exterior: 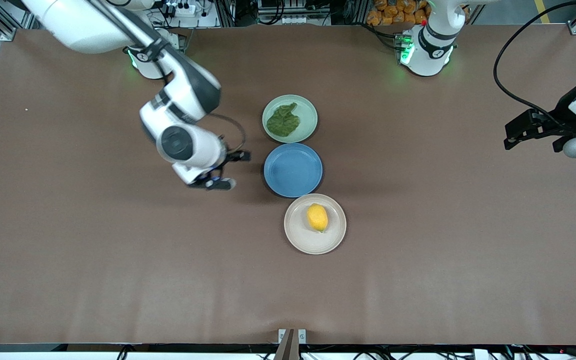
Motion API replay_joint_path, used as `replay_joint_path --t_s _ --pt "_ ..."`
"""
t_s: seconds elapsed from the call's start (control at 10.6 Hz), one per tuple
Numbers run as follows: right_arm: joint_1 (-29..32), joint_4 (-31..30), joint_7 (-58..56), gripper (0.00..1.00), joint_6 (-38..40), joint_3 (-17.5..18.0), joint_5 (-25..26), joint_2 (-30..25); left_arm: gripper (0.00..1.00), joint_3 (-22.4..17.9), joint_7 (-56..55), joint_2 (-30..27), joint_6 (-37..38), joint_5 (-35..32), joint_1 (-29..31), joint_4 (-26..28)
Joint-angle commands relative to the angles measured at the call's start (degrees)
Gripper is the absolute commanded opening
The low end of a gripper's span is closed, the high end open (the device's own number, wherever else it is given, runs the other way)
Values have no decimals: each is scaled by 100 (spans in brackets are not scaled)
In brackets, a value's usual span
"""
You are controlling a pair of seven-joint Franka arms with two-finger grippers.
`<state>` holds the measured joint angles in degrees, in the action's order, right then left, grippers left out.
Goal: Place lemon and lettuce in plates
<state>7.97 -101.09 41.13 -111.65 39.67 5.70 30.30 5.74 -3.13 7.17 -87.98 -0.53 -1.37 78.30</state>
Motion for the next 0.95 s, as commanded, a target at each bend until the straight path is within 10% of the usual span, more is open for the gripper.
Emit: replay_joint_path --t_s 0.0,0.85 --pt "-84 229 -17 100 82 -598 37 -7 100 6 93 -111 44 53 40 80" --pt "-655 326 -2280 100 91 -3085 28 -779 100 6 102 -137 44 53 93 89"
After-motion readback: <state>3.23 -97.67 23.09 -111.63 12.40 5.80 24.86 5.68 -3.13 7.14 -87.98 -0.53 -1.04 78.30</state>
